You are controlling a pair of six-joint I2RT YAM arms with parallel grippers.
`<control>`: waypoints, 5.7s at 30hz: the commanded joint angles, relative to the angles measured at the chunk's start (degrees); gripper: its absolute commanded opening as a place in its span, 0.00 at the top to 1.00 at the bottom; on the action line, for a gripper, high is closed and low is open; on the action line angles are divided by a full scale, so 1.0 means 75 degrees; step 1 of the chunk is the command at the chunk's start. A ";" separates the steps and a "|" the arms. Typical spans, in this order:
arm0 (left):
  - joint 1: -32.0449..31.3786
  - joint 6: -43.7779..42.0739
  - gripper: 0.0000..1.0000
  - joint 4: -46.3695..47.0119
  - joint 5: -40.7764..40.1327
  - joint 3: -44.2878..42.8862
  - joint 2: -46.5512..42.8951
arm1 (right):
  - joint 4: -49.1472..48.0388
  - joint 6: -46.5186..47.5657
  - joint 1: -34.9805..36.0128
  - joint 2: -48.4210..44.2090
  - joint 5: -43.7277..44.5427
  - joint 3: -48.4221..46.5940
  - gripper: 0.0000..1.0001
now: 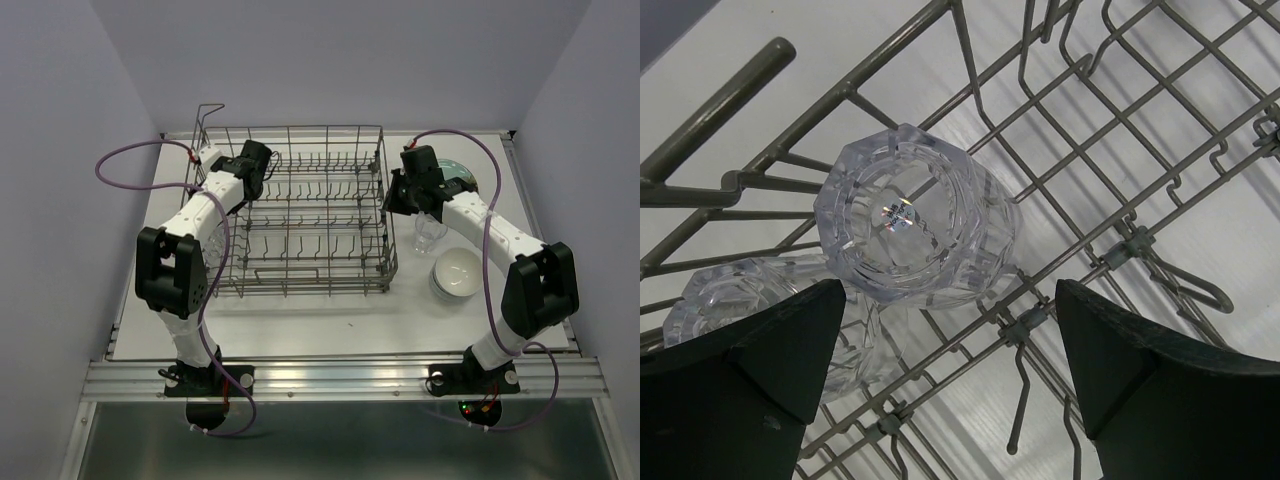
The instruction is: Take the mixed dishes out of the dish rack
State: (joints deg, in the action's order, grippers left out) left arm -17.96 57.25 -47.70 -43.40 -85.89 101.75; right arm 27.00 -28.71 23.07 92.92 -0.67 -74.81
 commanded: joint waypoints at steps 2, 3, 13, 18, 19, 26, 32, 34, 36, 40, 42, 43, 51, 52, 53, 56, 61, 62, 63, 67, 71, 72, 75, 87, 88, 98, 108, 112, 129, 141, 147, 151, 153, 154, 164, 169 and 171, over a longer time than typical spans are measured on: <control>0.0249 0.0370 0.01 -0.0190 -0.0354 0.0096 0.0142 | -0.0225 0.0054 0.0112 0.0032 -0.0216 0.0037 0.97; 0.0273 0.0416 0.01 -0.0202 -0.0366 0.0108 0.0178 | -0.0214 0.0066 0.0112 0.0032 -0.0227 0.0048 0.96; 0.0472 0.0627 0.01 0.0032 -0.0600 -0.0033 0.0401 | -0.0249 0.0078 0.0112 -0.0015 -0.0415 0.0119 0.97; 0.0519 0.0698 0.01 0.0032 -0.0776 -0.0114 0.0635 | -0.0249 0.0101 0.0112 -0.0015 -0.0438 0.0142 0.97; 0.0542 0.0745 0.01 -0.0061 -0.0823 -0.0138 0.0729 | -0.0249 0.0101 0.0112 -0.0015 -0.0450 0.0142 0.97; 0.0589 0.0734 0.14 0.0090 -0.0776 -0.0162 0.0800 | -0.0261 0.0113 0.0112 -0.0003 -0.0555 0.0165 0.97; 0.0589 0.0722 0.39 0.0067 -0.0905 -0.0267 0.0811 | -0.0261 0.0113 0.0112 0.0020 -0.0649 0.0189 0.97; 0.0601 0.0698 0.46 0.0056 -0.0963 -0.0337 0.0835 | -0.0261 0.0113 0.0112 0.0009 -0.0649 0.0201 0.97; 0.0601 0.0686 0.61 -0.0003 -0.0976 -0.0408 0.0858 | -0.0249 0.0125 0.0112 -0.0015 -0.0661 0.0212 0.97; 0.0601 0.0710 0.92 -0.0050 -0.0987 -0.0408 0.0800 | -0.0261 0.0136 0.0112 -0.0027 -0.0684 0.0212 0.97; 0.0601 0.0733 1.00 -0.0050 -0.0976 -0.0373 0.0671 | -0.0261 0.0136 0.0112 -0.0003 -0.0684 0.0224 0.97; 0.0601 0.0733 1.00 -0.0061 -0.0987 -0.0373 0.0613 | -0.0249 0.0136 0.0112 -0.0015 -0.0696 0.0212 0.97; 0.0484 0.0253 1.00 0.0278 -0.0987 -0.0279 -0.0019 | -0.0261 0.0125 0.0112 -0.0015 -0.0720 0.0189 0.97; 0.0379 0.0230 1.00 0.0278 -0.1092 -0.0360 -0.0067 | -0.0272 0.0125 0.0112 -0.0003 -0.0720 0.0189 0.97; 0.0309 0.0241 1.00 0.0197 -0.1185 -0.0396 -0.0149 | -0.0272 0.0136 0.0112 0.0008 -0.0720 0.0189 0.97; 0.0074 0.0381 1.00 -0.0119 -0.1537 -0.0688 -0.0243 | -0.0284 0.0136 0.0112 -0.0015 -0.0697 0.0189 0.97; 0.0004 0.0382 1.00 -0.0249 -0.1573 -0.0970 -0.0395 | -0.0284 0.0136 0.0112 -0.0050 -0.0696 0.0154 0.97; -0.0008 0.0347 1.00 -0.0237 -0.1585 -0.1017 -0.0453 | -0.0284 0.0136 0.0112 -0.0050 -0.0696 0.0142 0.97; -0.0008 0.0347 1.00 -0.0237 -0.1596 -0.1017 -0.0477 | -0.0284 0.0136 0.0112 -0.0050 -0.0685 0.0130 0.97; -0.0043 0.0148 1.00 -0.0132 -0.1538 -0.1193 -0.0653 | -0.0296 0.0136 0.0112 -0.0038 -0.0661 0.0049 0.95; -0.0172 -0.0681 1.00 0.0521 -0.1269 -0.1287 -0.1038 | -0.0319 0.0101 0.0112 -0.0062 -0.0626 -0.0115 0.86; -0.0196 -0.0905 1.00 0.0687 -0.1129 -0.1310 -0.1121 | -0.0319 0.0101 0.0112 -0.0073 -0.0626 -0.0162 0.84; -0.0371 -0.1387 1.00 0.1156 -0.0800 -0.1427 -0.1449 | -0.0331 0.0043 0.0112 -0.0085 -0.0533 -0.0338 0.75; -0.0863 -0.2922 1.00 0.3159 0.1038 -0.1393 -0.2797 | -0.0343 0.0311 0.0112 -0.0693 -0.0087 -0.1275 0.09; -0.0875 -0.2981 1.00 0.3312 0.1261 -0.1311 -0.2914 | -0.0331 0.0428 0.0112 -0.0776 -0.0145 -0.1346 0.07; -0.1028 -0.2878 1.00 0.5305 0.5395 -0.0186 -0.4227 | -0.2786 0.1345 0.0112 -0.2475 -0.3761 -0.0410 0.00; -0.1742 -0.1459 1.00 0.6618 0.6454 0.0658 -0.4509 | -0.6786 -0.0753 0.0112 -0.2031 -0.6110 0.0142 0.00; -0.1953 -0.1271 1.00 0.6782 0.6442 0.0753 -0.4462 | -0.7957 -0.1456 0.0182 -0.1820 -0.6403 0.0095 0.00; -0.2399 -0.0708 1.00 0.7685 0.7016 0.1209 -0.4192 | -0.8476 -0.1973 0.0463 -0.1773 -0.5256 0.0118 0.99; -0.2329 -0.1177 0.01 0.6445 0.5870 0.1151 -0.4520 | -0.4699 0.0062 0.0359 -0.2475 -0.2695 -0.0512 0.99; -0.1943 -0.1458 0.01 0.5154 0.4569 0.0952 -0.4848 | -0.1763 0.0676 -0.0693 -0.2394 -0.1412 -0.1263 0.99; -0.1159 -0.1704 0.01 0.5013 0.4672 0.1104 -0.5024 | -0.0487 0.1119 -0.1621 -0.2079 -0.0581 -0.1811 0.99; -0.0702 -0.1903 0.01 0.4593 0.4836 0.1057 -0.4873 | 0.1257 0.1741 -0.1856 -0.1611 0.0253 -0.2492 0.99; -0.0468 -0.1950 0.01 0.4452 0.4872 0.1022 -0.4791 | 0.1611 0.1823 -0.2031 -0.1412 0.1761 -0.2692 0.99; 0.0179 -0.3063 0.01 0.3724 0.4439 0.0038 -0.3677 | 0.4028 0.2656 -0.3942 0.0441 0.3475 -0.3280 0.99; 0.0343 -0.3309 0.01 0.3583 0.4450 -0.0279 -0.3337 | 0.4204 0.2902 -0.4213 0.1226 0.3453 -0.3128 0.99; 0.0390 -0.3333 0.01 0.3478 0.4415 -0.0396 -0.3232 | 0.4216 0.2961 -0.4388 0.1460 0.3510 -0.3116 0.99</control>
State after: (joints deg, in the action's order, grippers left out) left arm -15.90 34.94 -21.08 -8.56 -84.95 77.58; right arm 56.62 -9.15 -8.47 103.63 23.14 -96.92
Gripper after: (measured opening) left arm 0.990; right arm 0.134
